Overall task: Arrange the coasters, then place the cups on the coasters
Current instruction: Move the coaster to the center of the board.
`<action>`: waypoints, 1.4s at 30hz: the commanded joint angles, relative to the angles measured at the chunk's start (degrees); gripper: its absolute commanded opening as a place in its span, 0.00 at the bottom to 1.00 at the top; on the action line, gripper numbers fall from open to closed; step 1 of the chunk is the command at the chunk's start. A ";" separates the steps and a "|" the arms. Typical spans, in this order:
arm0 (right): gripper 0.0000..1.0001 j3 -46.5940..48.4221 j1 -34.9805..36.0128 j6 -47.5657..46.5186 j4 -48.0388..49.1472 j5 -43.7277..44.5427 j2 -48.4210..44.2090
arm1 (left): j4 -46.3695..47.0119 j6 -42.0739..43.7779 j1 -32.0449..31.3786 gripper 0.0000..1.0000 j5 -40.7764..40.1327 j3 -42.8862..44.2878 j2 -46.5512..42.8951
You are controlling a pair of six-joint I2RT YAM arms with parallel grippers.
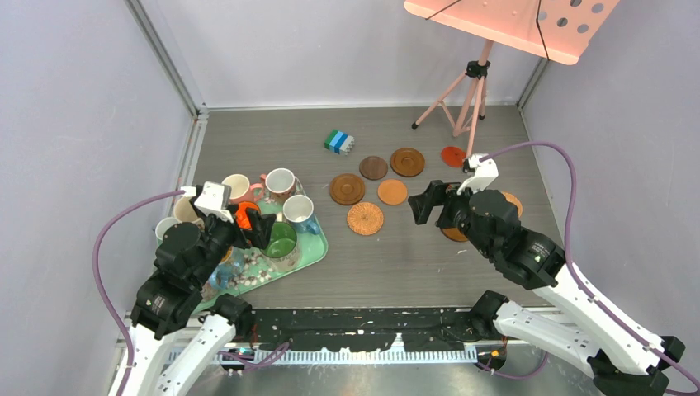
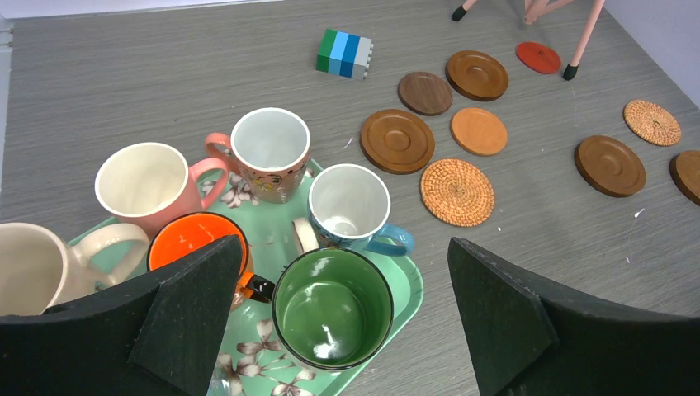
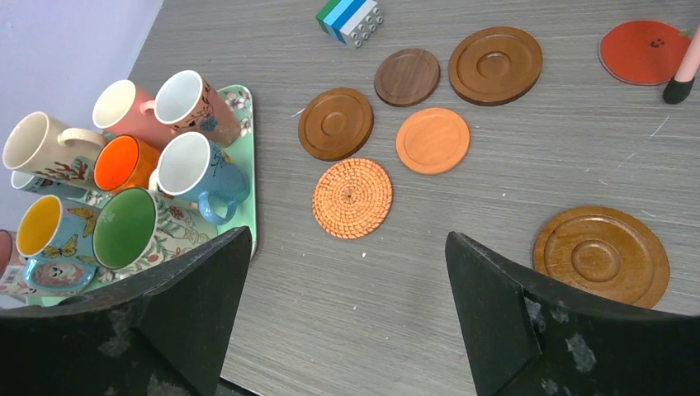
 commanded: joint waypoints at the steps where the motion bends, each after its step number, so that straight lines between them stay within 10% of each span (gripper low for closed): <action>1: 0.95 0.71 0.16 1.52 1.46 1.54 -0.87 | 1.64 -0.21 -0.18 0.99 0.24 0.38 0.46; 24: 0.97 -5.84 -0.01 4.47 11.17 24.03 0.97 | 1.54 0.06 -0.65 0.99 -0.66 0.31 -0.03; 39: 0.39 -12.62 -35.28 10.31 17.87 13.97 14.63 | 1.64 0.15 -1.90 0.99 -0.76 0.21 0.53; 42: 0.14 -14.02 -41.53 12.29 18.79 10.31 18.13 | 1.68 0.15 -2.05 0.99 -0.97 0.12 0.68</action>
